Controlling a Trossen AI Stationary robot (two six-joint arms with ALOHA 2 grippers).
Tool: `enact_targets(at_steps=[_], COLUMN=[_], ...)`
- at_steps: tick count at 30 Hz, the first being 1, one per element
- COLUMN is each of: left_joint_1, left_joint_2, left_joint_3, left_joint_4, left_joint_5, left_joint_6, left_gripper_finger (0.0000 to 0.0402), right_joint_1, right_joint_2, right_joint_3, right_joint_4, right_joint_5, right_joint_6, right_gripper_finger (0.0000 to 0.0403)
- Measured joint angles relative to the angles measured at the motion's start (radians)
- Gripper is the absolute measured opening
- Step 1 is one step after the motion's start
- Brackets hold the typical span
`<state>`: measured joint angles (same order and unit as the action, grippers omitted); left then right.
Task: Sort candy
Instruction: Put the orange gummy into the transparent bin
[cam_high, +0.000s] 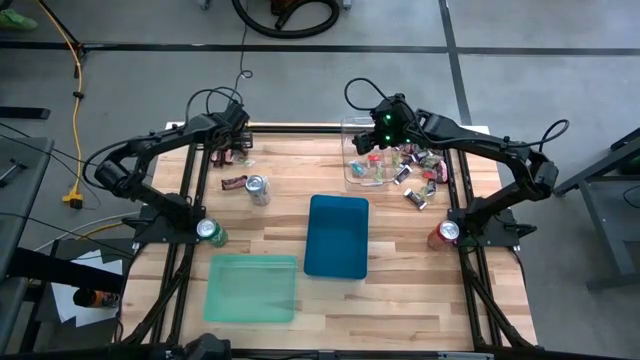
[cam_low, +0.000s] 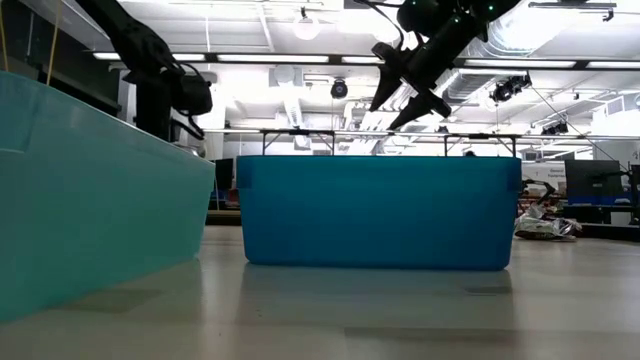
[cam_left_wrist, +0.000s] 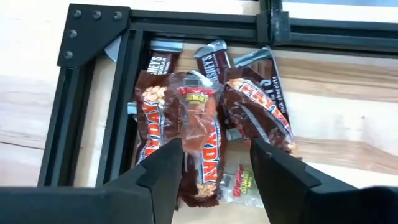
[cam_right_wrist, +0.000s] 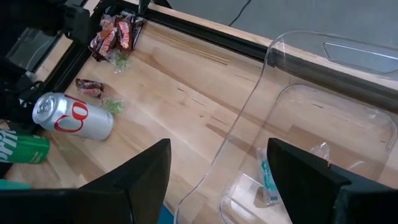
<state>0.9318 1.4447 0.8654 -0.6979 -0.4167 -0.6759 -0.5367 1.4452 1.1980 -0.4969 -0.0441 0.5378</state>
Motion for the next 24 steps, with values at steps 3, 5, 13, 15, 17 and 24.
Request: enact_targets(at_steps=[3,5,13,15,17,24], left_joint_1=[-0.008,-0.017,-0.024,-0.021,-0.021,-0.023], left_joint_2=[0.031,0.060,0.149,0.166,0.180,0.160], left_joint_3=[0.000,0.000,0.020,0.020,0.018,0.013], left_joint_4=[-0.013,-0.022,-0.019,-0.020,-0.020,-0.031], left_joint_5=[-0.038,-0.061,-0.135,-0.112,-0.083,0.031], left_joint_6=[0.005,-0.013,-0.104,-0.106,-0.107,-0.103], left_gripper_finger=[0.0178,0.0178,0.0177,0.0170,0.0148,0.0013], right_joint_1=[0.000,0.000,0.000,0.000,0.000,0.000], right_joint_2=[0.000,0.000,0.000,0.000,0.000,0.000], right_joint_3=[0.000,0.000,0.000,0.000,0.000,0.000], right_joint_4=[0.000,0.000,0.000,0.000,0.000,0.000], right_joint_5=[0.000,0.000,0.000,0.000,0.000,0.000], right_joint_6=[-0.007,-0.010,-0.015,-0.015,-0.015,-0.015], right_gripper_finger=[0.0261,0.0261,0.0261,0.0261,0.0261,0.0261])
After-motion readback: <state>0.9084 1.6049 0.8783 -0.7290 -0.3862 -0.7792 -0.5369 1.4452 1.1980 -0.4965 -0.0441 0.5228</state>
